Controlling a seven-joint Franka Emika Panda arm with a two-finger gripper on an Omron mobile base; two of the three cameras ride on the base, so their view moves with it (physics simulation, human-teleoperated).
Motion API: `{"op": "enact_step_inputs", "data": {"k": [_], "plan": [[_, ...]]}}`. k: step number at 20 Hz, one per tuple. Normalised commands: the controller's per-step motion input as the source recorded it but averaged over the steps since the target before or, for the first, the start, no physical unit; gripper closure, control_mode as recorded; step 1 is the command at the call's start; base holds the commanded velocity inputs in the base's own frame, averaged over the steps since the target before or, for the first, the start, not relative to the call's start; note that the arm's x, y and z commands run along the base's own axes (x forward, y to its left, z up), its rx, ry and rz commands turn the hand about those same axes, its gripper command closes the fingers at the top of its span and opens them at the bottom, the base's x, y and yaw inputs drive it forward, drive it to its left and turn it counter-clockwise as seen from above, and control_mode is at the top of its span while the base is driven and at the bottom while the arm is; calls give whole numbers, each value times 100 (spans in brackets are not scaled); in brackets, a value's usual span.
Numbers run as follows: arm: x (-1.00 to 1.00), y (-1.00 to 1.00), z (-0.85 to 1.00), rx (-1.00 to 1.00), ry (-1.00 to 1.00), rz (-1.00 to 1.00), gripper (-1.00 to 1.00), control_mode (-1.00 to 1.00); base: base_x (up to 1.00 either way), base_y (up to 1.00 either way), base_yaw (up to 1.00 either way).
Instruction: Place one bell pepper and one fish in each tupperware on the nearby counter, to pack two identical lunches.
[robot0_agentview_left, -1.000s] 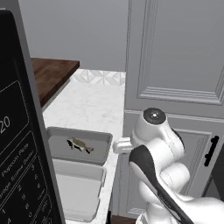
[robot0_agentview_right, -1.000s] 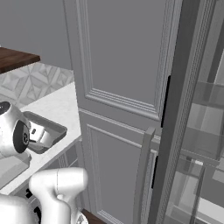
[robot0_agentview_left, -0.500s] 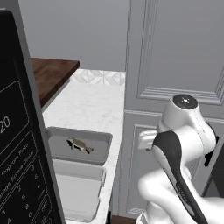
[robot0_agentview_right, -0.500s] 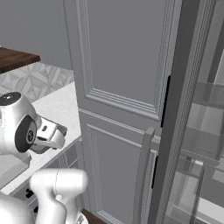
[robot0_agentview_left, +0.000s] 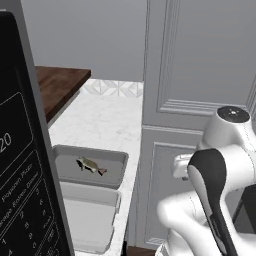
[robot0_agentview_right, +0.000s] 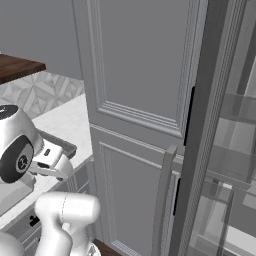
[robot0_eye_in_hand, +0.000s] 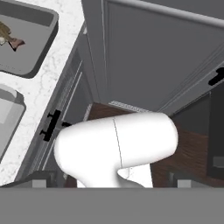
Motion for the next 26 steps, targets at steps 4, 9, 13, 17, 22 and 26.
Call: {"op": "enact_step_inputs", "data": {"k": [4, 9, 13, 17, 22, 26], "plan": [[-9, -1, -5, 0, -2, 0, -100, 100, -25, 0, 0], [0, 0, 0, 0, 0, 0, -100, 100, -79, 0, 0], [0, 0, 0, 0, 0, 0, -100, 100, -99, -3, 0], [0, 0, 0, 0, 0, 0, -100, 100, -100, -43, 0], [0, 0, 0, 0, 0, 0, -100, 100, -93, -90, -8], [0, 0, 0, 0, 0, 0, -100, 100, -64, -94, -20]]}}
